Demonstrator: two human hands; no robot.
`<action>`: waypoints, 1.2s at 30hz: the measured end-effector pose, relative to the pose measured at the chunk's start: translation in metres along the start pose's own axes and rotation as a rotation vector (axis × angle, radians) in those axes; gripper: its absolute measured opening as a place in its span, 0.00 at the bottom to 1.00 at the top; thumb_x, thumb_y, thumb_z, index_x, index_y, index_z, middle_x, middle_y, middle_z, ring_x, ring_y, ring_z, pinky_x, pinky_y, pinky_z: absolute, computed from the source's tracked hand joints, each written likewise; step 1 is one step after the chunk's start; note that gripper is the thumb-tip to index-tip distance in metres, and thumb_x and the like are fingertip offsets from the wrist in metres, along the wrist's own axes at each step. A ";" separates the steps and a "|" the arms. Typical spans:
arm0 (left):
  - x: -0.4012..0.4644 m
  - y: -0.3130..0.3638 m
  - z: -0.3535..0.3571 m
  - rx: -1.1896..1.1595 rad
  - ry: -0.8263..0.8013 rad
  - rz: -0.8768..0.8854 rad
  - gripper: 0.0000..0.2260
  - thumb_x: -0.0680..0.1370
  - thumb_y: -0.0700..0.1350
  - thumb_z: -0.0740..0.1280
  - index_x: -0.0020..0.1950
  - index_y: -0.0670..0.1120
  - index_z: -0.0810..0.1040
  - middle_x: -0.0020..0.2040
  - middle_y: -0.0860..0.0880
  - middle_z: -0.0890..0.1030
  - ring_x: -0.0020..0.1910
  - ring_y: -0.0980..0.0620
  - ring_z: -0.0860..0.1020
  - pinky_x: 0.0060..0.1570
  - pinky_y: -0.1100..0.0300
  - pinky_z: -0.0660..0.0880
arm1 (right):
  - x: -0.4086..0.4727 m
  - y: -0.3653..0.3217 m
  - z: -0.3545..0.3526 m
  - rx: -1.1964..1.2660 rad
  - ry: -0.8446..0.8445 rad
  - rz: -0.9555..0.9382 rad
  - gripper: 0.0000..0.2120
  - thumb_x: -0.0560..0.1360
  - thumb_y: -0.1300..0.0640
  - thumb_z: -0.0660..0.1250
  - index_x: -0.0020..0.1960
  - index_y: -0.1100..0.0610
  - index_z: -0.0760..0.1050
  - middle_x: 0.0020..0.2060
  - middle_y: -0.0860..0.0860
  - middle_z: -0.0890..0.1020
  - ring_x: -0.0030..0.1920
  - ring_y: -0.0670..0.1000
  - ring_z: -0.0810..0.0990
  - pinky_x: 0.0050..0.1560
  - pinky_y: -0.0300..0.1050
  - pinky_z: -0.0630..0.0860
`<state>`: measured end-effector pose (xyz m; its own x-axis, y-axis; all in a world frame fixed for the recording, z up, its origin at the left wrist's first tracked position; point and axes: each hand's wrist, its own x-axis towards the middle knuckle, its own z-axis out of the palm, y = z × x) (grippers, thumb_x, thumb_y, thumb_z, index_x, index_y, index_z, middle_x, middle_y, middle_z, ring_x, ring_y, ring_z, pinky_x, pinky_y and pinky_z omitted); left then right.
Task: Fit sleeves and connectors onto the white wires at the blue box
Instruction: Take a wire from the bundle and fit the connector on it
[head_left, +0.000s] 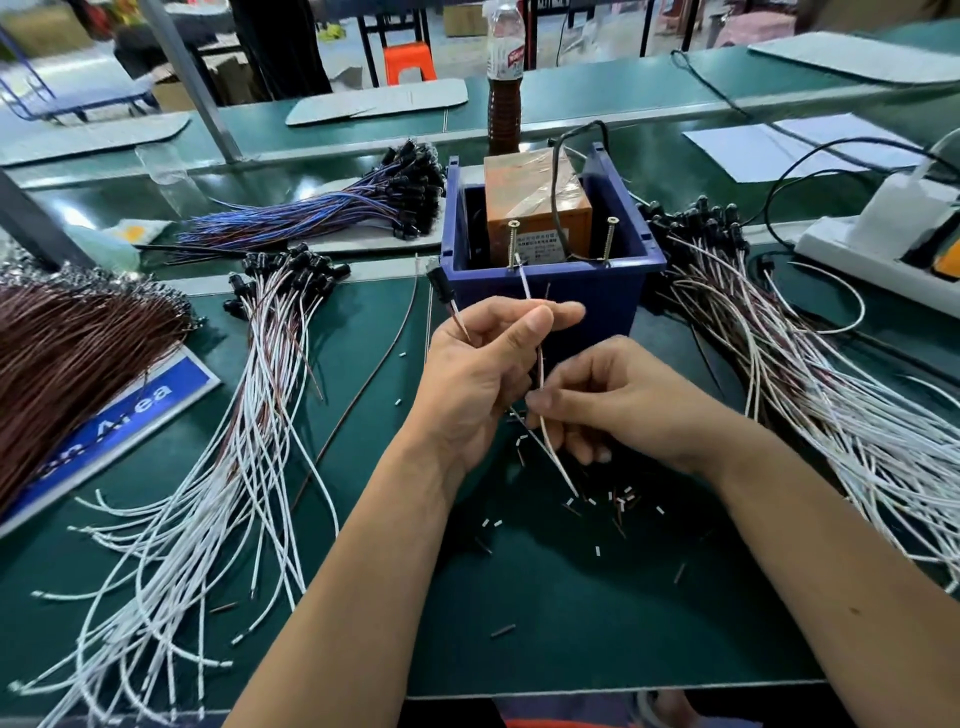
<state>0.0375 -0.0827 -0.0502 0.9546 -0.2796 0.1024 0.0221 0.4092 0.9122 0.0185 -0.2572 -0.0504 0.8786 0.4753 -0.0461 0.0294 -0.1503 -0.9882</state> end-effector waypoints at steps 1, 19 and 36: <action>0.000 0.000 0.000 -0.004 0.017 -0.012 0.12 0.74 0.46 0.74 0.51 0.38 0.82 0.41 0.45 0.85 0.23 0.58 0.59 0.22 0.65 0.59 | 0.000 0.000 0.002 0.000 -0.013 0.004 0.14 0.81 0.57 0.70 0.45 0.68 0.81 0.31 0.54 0.83 0.26 0.48 0.76 0.24 0.37 0.71; -0.003 0.002 -0.011 -0.110 -0.385 -0.429 0.13 0.64 0.54 0.83 0.41 0.49 0.87 0.36 0.53 0.83 0.24 0.63 0.64 0.19 0.73 0.59 | -0.003 -0.003 -0.025 0.232 0.275 -0.134 0.07 0.75 0.49 0.73 0.45 0.52 0.85 0.35 0.52 0.81 0.27 0.45 0.72 0.22 0.34 0.65; -0.001 0.001 -0.012 -0.285 -0.364 -0.283 0.09 0.69 0.50 0.81 0.45 0.48 0.86 0.39 0.54 0.82 0.25 0.60 0.56 0.20 0.73 0.57 | -0.001 -0.004 -0.003 0.242 0.202 -0.181 0.11 0.81 0.48 0.70 0.54 0.55 0.85 0.40 0.54 0.81 0.30 0.48 0.74 0.22 0.37 0.67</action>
<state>0.0400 -0.0717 -0.0546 0.7363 -0.6751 0.0455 0.3912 0.4796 0.7855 0.0187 -0.2601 -0.0459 0.9466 0.2909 0.1391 0.1011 0.1418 -0.9847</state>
